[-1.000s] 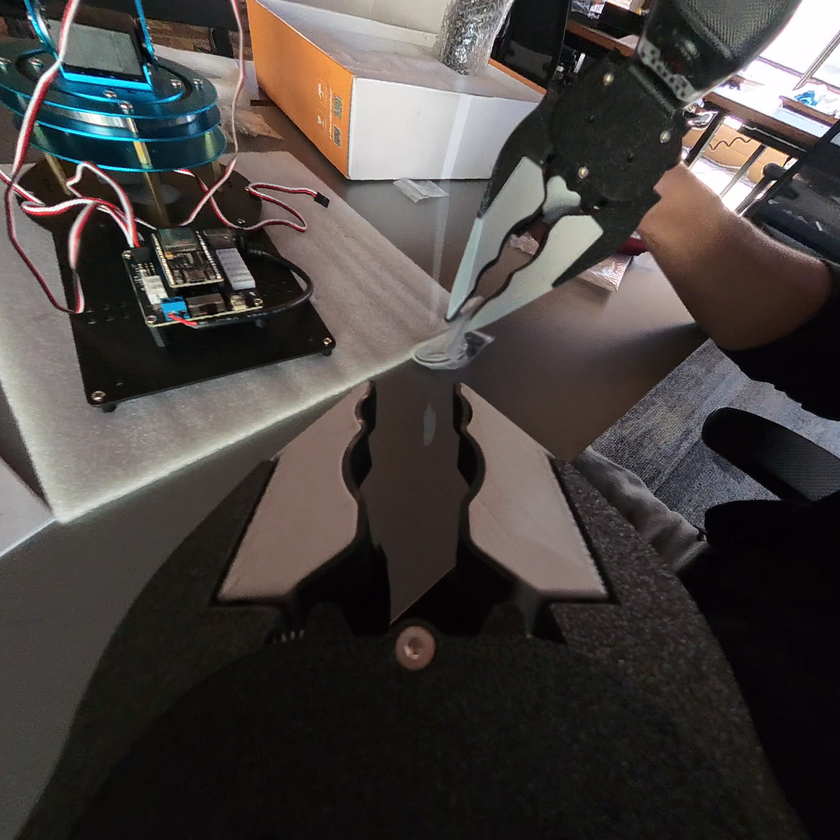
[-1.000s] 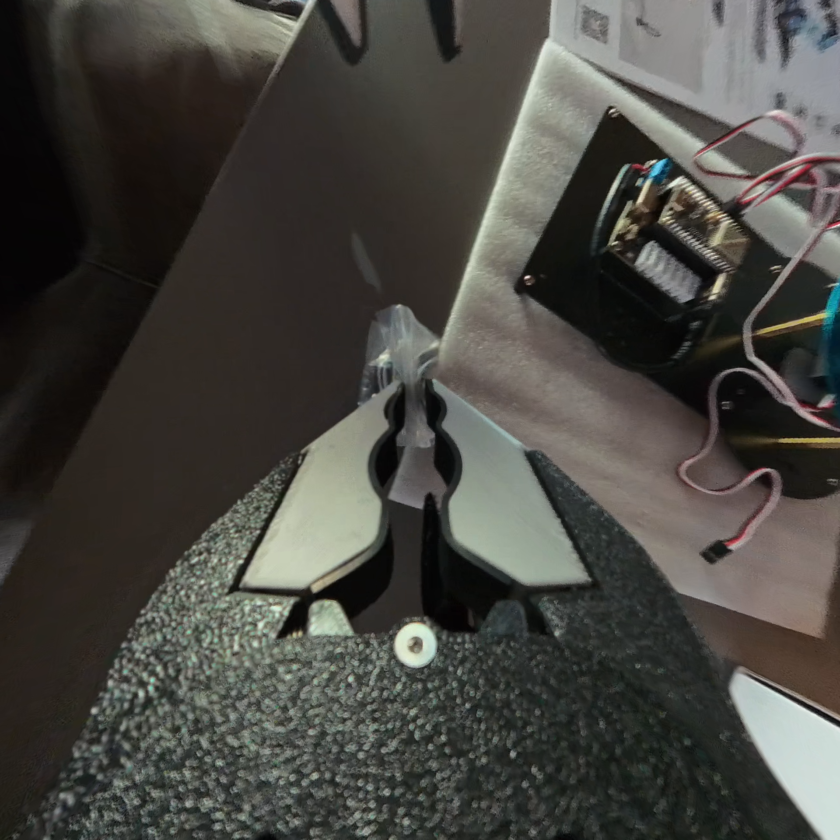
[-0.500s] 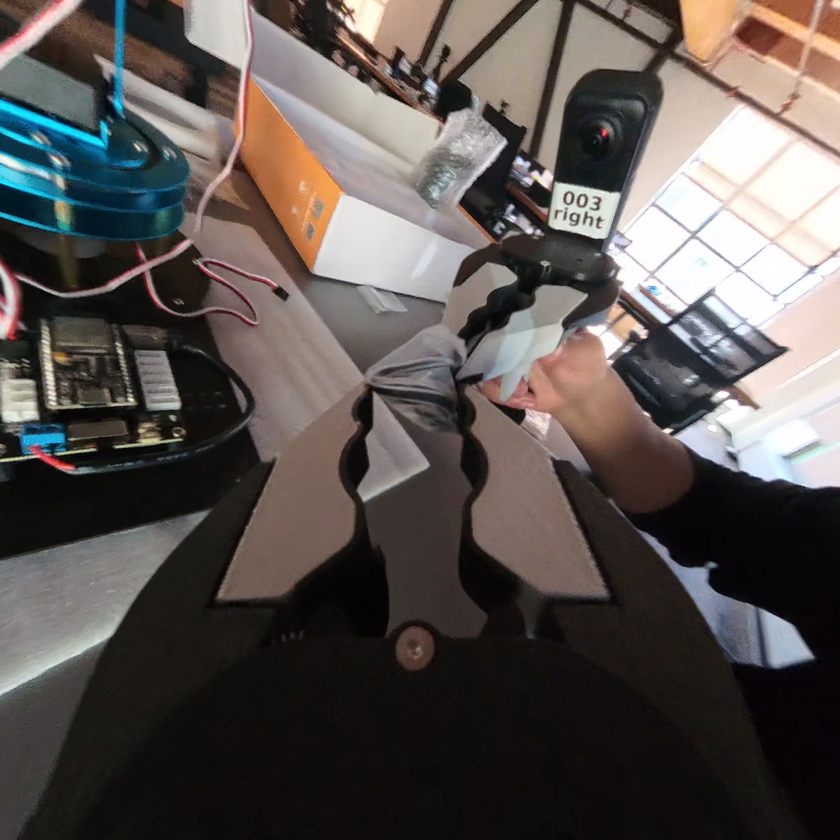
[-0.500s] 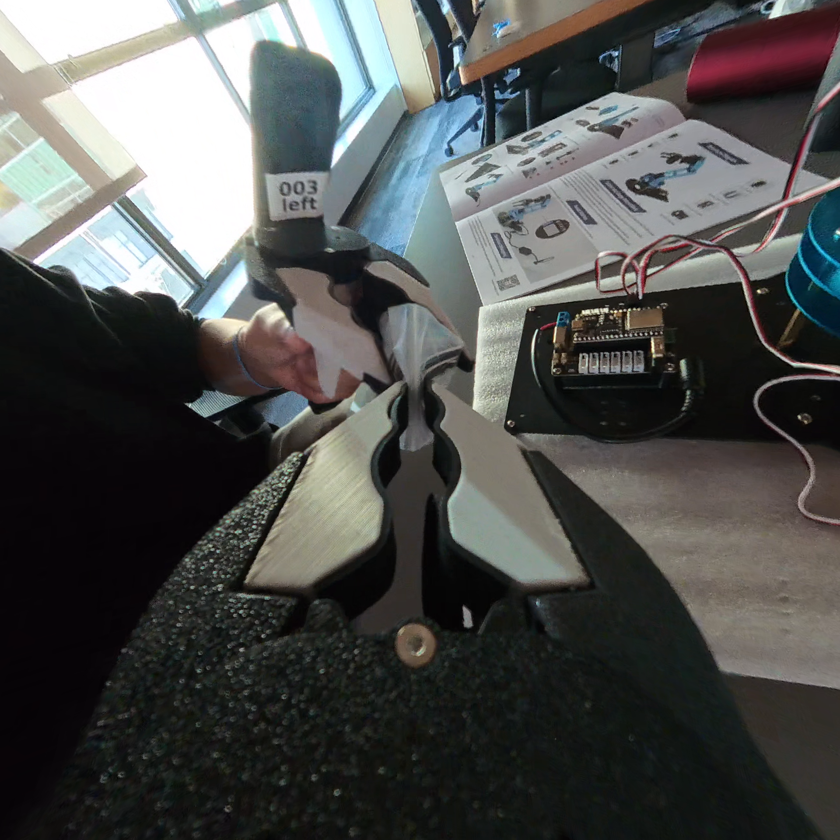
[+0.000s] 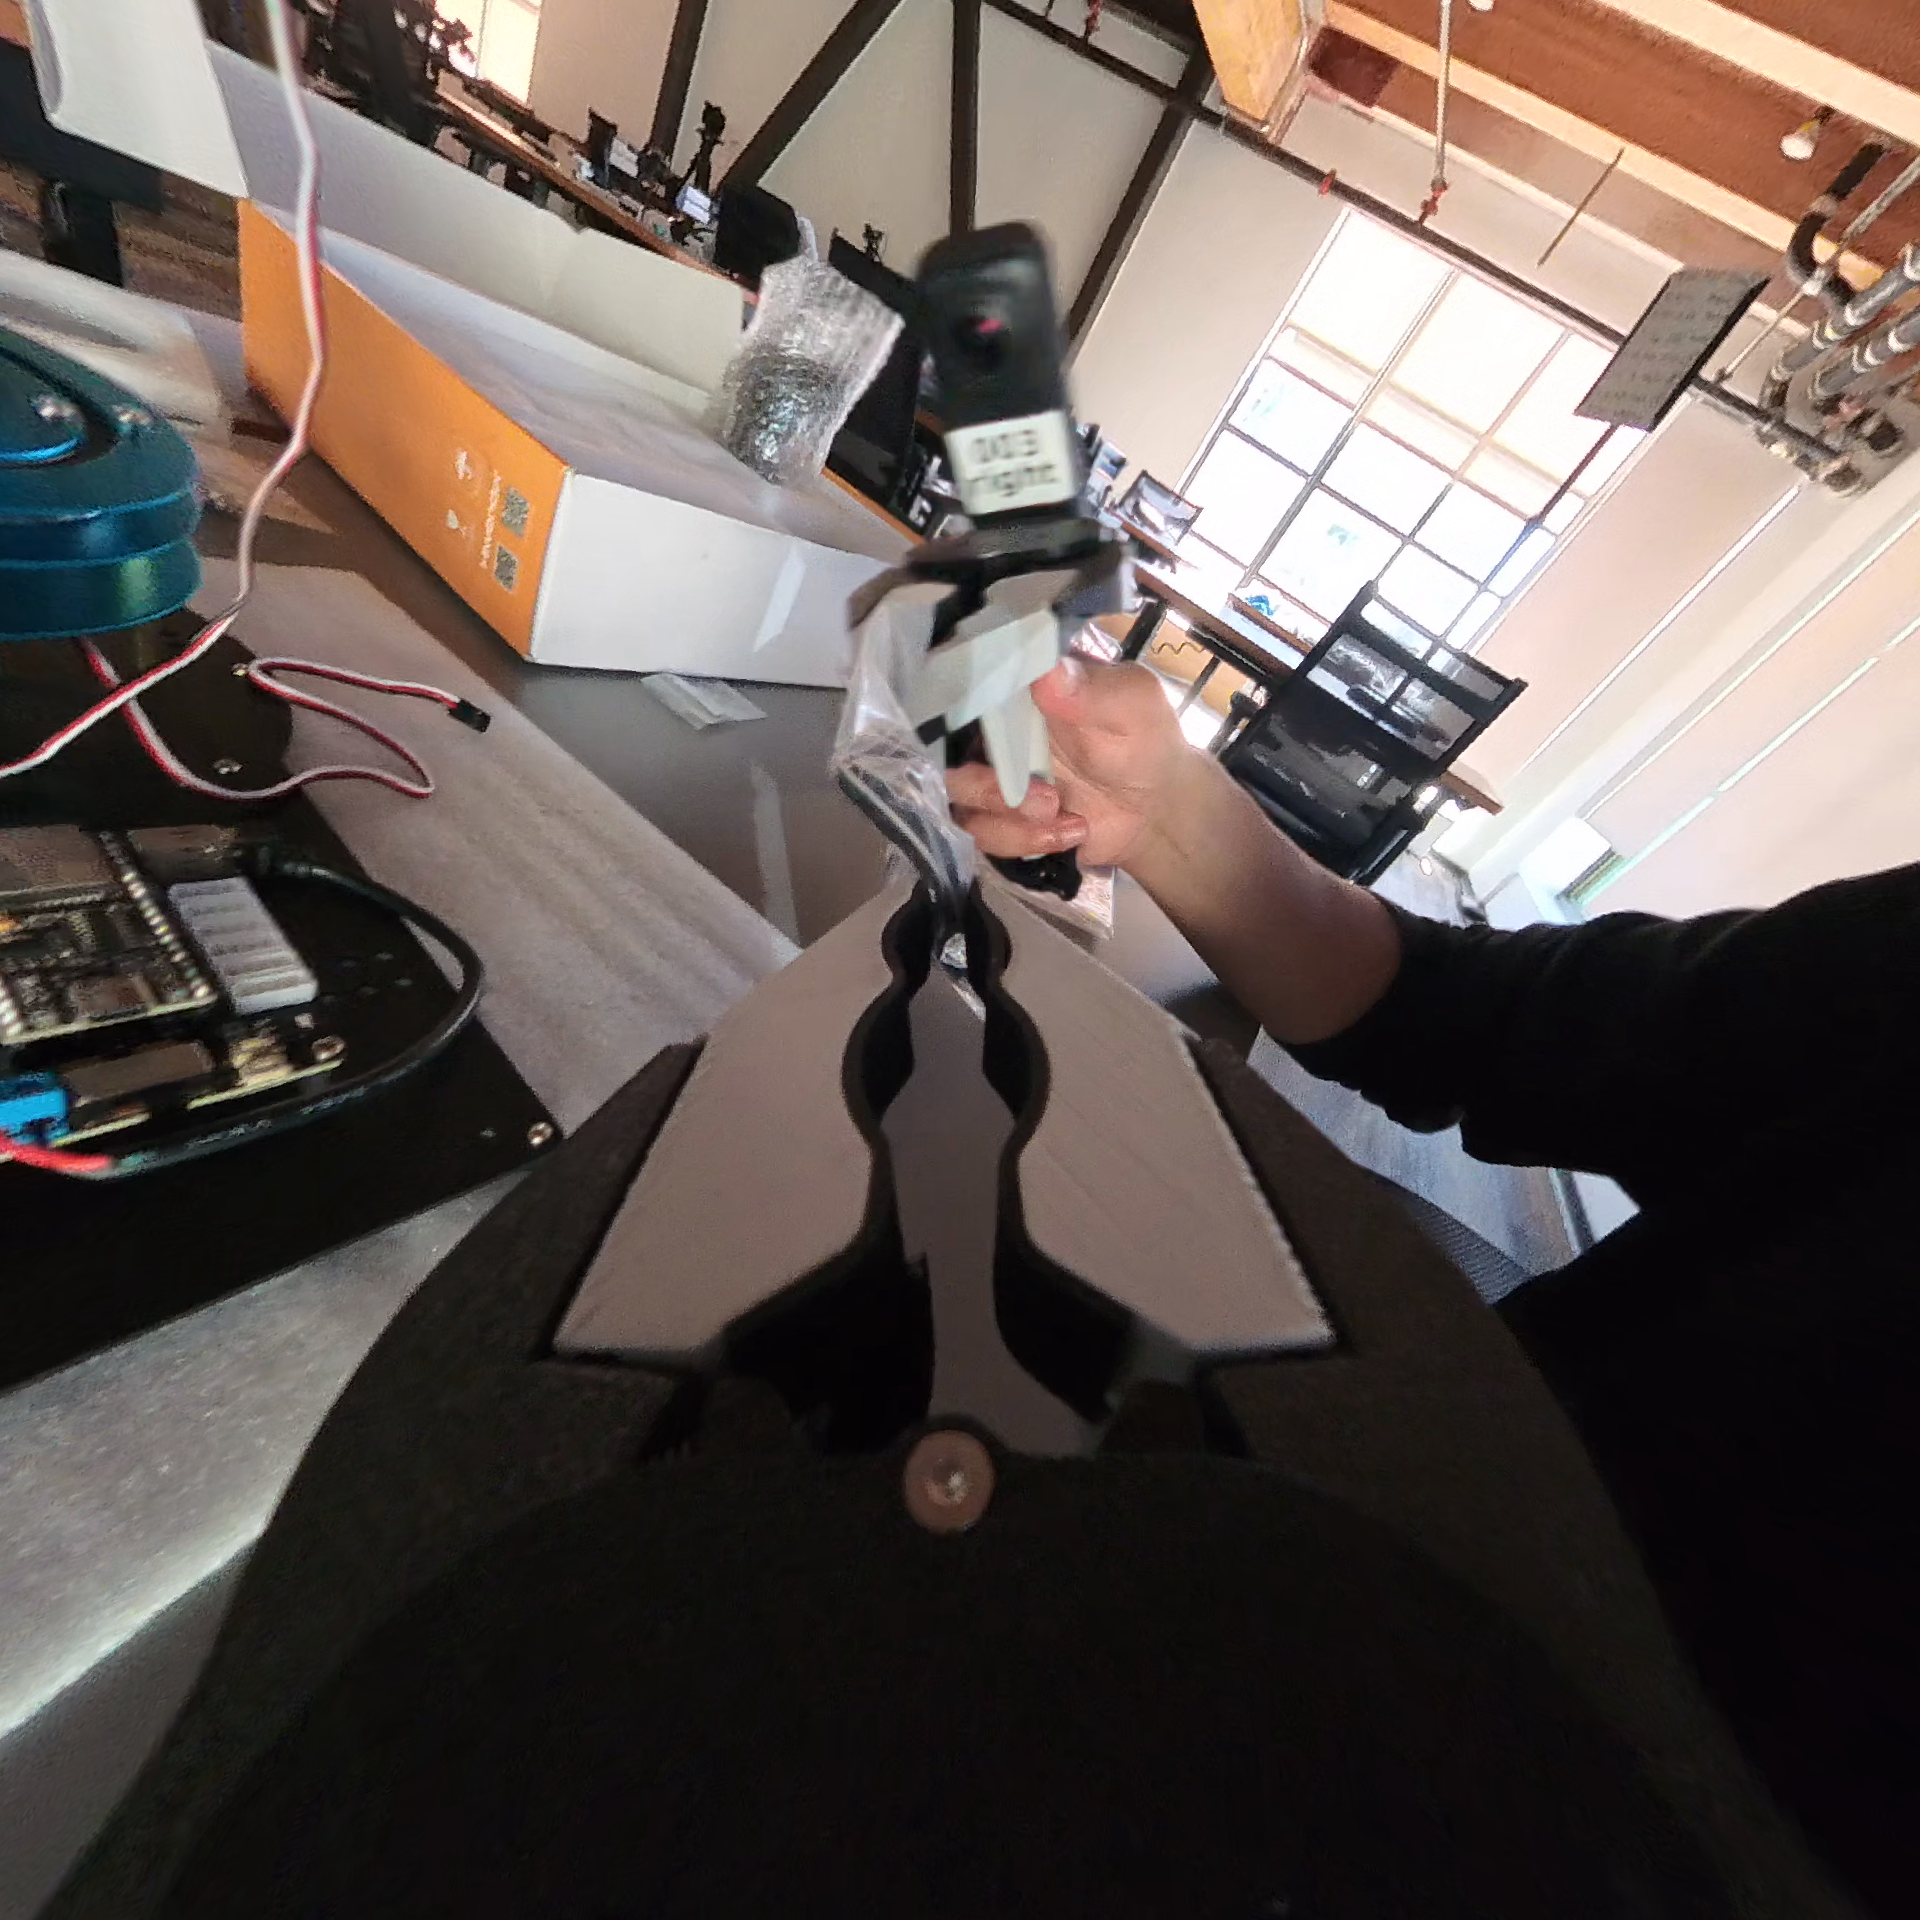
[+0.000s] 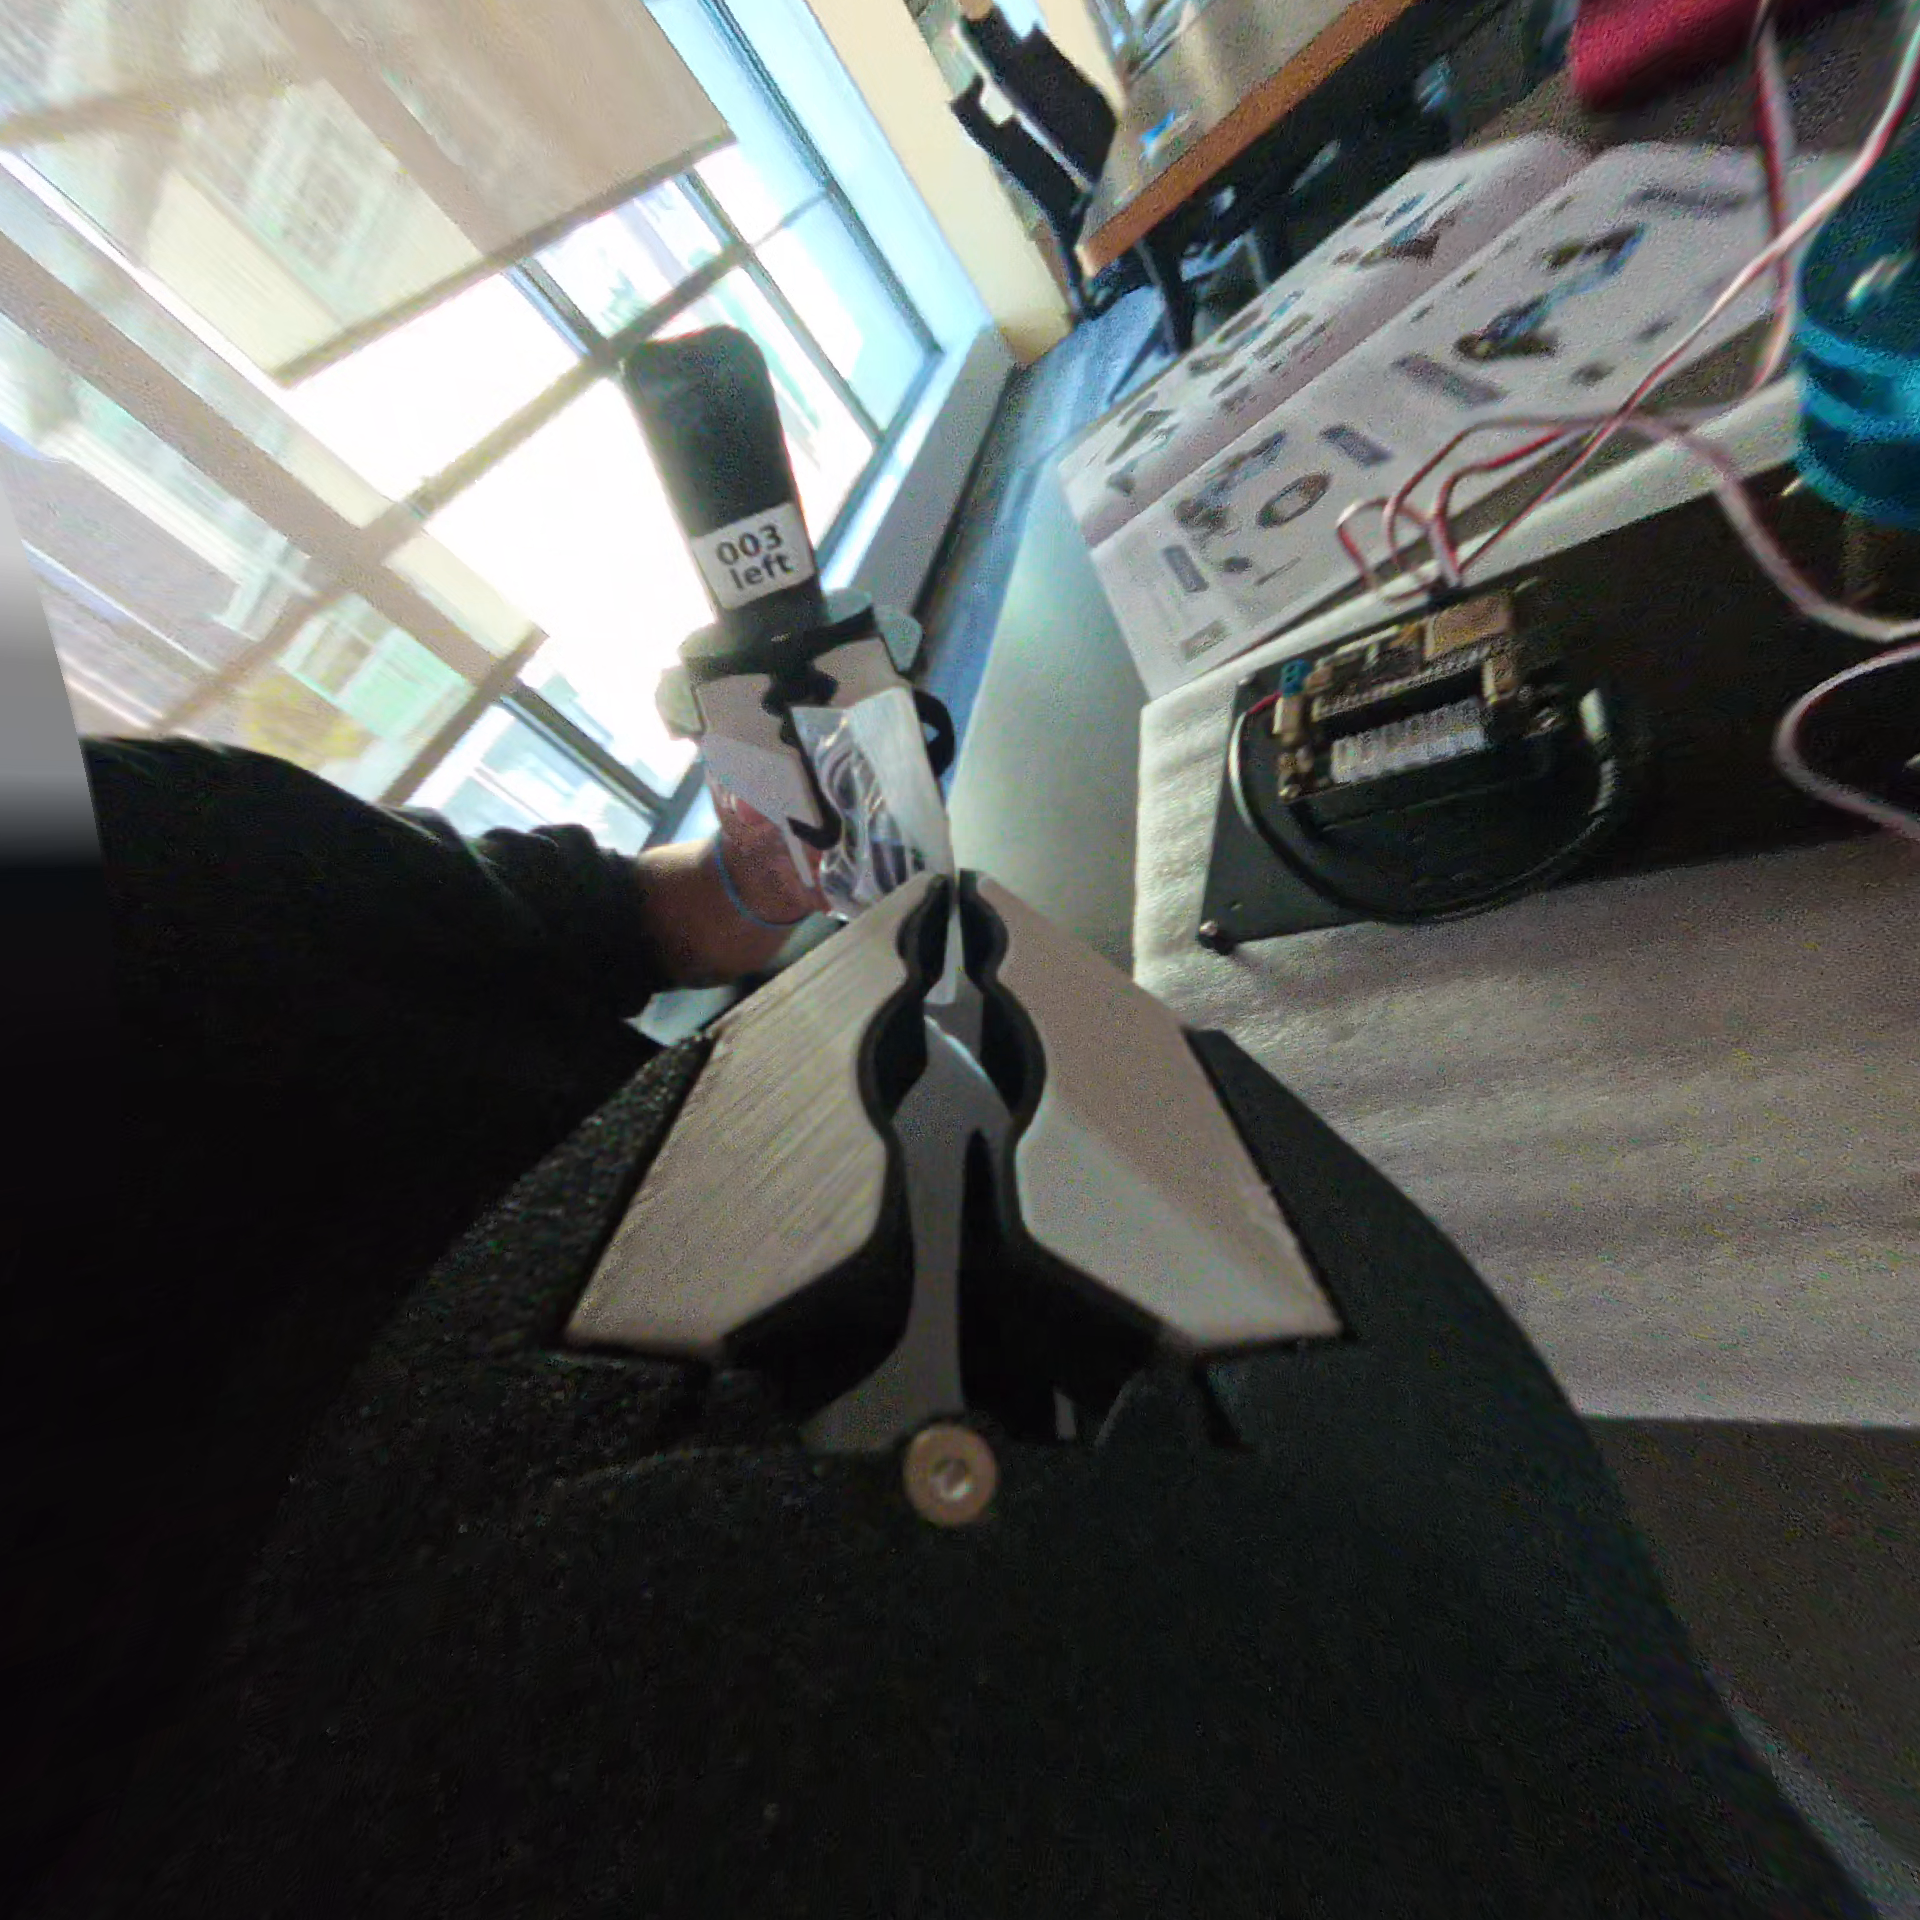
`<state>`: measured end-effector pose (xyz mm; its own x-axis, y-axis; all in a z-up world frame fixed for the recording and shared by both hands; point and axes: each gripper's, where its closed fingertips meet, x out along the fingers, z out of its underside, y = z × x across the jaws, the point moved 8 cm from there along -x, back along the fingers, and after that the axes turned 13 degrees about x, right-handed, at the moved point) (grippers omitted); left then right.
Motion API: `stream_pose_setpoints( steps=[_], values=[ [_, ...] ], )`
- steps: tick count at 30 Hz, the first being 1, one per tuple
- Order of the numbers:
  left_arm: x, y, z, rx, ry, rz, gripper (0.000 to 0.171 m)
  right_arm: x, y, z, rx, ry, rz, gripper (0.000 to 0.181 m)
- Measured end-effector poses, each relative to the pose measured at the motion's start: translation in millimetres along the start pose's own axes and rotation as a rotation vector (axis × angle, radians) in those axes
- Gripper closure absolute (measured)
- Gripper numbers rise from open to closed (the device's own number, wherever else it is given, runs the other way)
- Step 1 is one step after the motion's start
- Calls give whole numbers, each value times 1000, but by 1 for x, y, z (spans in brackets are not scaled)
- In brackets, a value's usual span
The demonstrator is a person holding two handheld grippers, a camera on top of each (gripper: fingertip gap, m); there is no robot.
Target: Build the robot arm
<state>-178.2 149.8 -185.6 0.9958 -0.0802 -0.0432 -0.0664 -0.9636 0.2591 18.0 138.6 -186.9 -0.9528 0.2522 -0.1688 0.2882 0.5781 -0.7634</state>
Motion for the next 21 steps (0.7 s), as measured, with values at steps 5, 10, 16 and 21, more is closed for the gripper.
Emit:
stream_pose_setpoints(
  steps=[5,10,16,21],
  values=[
    [-6,-15,5,-57,-35,-65,168,6,-16,4,-199,-47,108,149],
    [-4,-9,8,-45,-60,-36,168,12,-9,5,-256,-21,165,181],
    [-13,-8,3,-6,-71,-5,167,11,-5,5,52,-39,-158,181],
    [-19,-25,7,241,-253,-366,136,13,16,9,-47,-68,248,181]
  ],
)
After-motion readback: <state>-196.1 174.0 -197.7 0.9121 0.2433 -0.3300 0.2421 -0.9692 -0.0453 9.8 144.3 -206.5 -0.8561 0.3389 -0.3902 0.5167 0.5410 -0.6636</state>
